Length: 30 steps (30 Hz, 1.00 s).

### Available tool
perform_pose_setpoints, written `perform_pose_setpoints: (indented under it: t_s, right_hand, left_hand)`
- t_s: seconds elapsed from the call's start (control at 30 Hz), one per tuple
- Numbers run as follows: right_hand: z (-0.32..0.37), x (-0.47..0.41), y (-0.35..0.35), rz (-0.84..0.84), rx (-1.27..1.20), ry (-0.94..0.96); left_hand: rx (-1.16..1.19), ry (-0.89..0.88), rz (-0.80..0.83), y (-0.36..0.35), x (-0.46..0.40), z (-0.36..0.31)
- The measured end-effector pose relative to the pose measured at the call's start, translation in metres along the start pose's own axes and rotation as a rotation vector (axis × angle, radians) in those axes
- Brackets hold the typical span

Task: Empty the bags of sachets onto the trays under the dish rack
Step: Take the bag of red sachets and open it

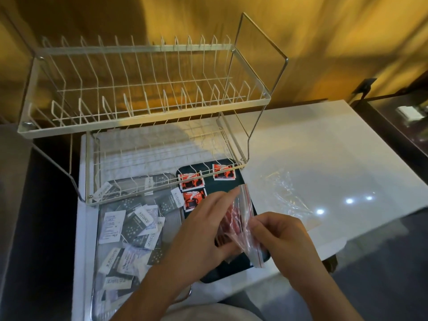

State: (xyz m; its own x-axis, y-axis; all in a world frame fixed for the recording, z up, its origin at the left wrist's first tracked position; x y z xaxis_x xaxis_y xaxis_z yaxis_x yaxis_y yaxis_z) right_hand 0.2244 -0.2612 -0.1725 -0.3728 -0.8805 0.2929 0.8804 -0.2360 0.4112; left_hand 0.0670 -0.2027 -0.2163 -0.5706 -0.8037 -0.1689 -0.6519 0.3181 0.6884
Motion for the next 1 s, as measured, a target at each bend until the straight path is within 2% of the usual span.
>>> perform_pose_setpoints:
  t_s: [0.2,0.33,0.53,0.87,1.0]
  right_hand:
    - [-0.002,-0.001,-0.005,0.008,-0.03,0.013]
    - [-0.003,-0.001,-0.009,-0.001,0.006,0.052]
    - [-0.003,0.002,-0.019,0.026,-0.015,0.079]
    - [-0.003,0.006,-0.025,0.05,-0.084,0.119]
    - [-0.004,0.008,-0.028,0.048,-0.051,0.145]
  left_hand:
    - [0.092,0.029,-0.056,0.015,0.012,-0.002]
    - [0.177,0.048,-0.188,0.017,0.019,-0.006]
    - [0.299,0.142,-0.301,0.02,0.018,-0.007]
    - [0.793,0.455,-0.219,0.021,0.022,-0.01]
    - [0.831,0.503,-0.197,0.024,0.019,-0.011]
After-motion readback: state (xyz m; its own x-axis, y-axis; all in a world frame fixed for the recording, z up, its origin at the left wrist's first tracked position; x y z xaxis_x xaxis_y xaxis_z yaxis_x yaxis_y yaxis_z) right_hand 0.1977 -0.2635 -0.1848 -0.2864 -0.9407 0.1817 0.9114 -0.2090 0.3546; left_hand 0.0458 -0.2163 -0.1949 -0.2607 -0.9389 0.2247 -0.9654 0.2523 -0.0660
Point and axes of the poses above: each hand's wrist, its own x-axis away from the middle knuckle, its own y-axis out of the back of the hand, z = x × y, the point moved 1 cm from there along -x, towards the middle knuckle, and after that the axes turned 5 degrees about -z, right-handed, at the moved point
